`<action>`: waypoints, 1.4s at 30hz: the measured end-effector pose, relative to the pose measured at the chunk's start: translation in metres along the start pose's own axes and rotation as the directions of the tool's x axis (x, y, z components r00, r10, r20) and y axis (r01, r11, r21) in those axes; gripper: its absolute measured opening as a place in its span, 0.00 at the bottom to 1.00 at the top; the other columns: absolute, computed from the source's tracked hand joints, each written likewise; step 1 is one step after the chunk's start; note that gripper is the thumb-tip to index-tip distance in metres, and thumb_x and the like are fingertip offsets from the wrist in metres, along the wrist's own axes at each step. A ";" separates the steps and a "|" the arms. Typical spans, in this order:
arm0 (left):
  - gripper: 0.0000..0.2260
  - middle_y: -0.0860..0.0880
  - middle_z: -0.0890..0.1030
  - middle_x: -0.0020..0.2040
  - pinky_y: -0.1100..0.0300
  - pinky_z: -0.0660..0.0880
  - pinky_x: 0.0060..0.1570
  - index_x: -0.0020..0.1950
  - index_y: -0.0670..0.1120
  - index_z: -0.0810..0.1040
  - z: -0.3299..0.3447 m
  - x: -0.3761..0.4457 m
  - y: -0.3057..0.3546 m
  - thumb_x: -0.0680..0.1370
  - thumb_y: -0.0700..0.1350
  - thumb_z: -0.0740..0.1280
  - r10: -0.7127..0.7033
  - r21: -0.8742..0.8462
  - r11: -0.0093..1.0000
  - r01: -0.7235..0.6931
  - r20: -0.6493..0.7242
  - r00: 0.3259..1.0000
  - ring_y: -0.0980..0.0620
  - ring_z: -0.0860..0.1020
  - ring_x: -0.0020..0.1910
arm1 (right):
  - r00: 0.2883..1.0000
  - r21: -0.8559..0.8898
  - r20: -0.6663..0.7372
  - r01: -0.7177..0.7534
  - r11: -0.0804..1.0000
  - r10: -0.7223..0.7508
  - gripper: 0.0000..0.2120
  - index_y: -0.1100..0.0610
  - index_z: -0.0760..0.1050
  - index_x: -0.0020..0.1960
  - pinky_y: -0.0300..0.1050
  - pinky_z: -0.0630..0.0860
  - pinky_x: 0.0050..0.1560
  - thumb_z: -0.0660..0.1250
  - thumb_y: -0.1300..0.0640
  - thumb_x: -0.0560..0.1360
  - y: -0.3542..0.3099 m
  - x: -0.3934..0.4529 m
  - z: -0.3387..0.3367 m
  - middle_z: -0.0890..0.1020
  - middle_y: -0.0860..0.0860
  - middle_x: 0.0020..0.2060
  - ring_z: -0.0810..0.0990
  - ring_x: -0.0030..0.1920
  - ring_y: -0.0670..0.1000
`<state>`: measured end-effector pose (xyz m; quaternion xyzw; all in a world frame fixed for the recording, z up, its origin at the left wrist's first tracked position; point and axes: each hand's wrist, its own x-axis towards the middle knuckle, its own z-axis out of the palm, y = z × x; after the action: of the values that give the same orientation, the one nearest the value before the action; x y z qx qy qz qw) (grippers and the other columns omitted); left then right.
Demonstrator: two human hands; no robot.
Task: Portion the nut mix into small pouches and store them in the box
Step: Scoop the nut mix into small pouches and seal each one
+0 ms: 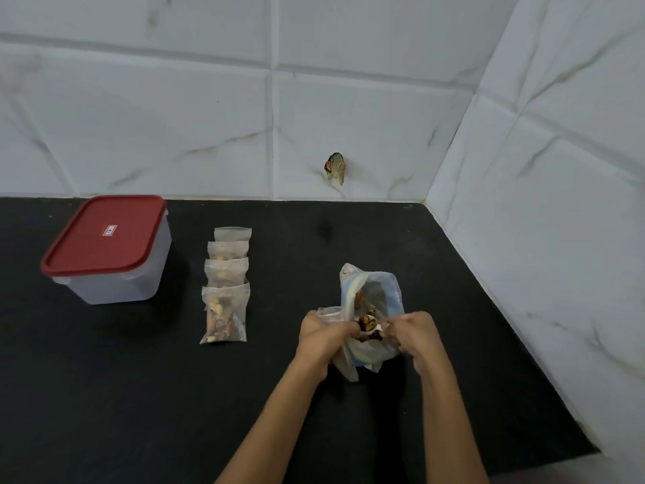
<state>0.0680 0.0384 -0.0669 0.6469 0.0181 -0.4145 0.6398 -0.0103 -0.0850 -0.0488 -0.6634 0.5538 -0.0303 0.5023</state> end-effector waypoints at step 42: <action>0.19 0.56 0.79 0.46 0.75 0.73 0.41 0.55 0.50 0.74 0.000 -0.031 0.028 0.68 0.43 0.76 0.639 0.319 0.723 -0.613 0.031 0.769 0.67 0.77 0.44 | 0.647 -0.491 -0.098 0.629 0.603 -0.756 0.08 0.50 0.83 0.52 0.38 0.74 0.55 0.69 0.59 0.74 -0.046 -0.095 -0.006 0.81 0.51 0.53 0.78 0.52 0.47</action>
<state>0.0628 0.0490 -0.0270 0.7232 -0.2410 -0.1452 0.6307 -0.0182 -0.0219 0.0354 -0.9045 0.3101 -0.2060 0.2081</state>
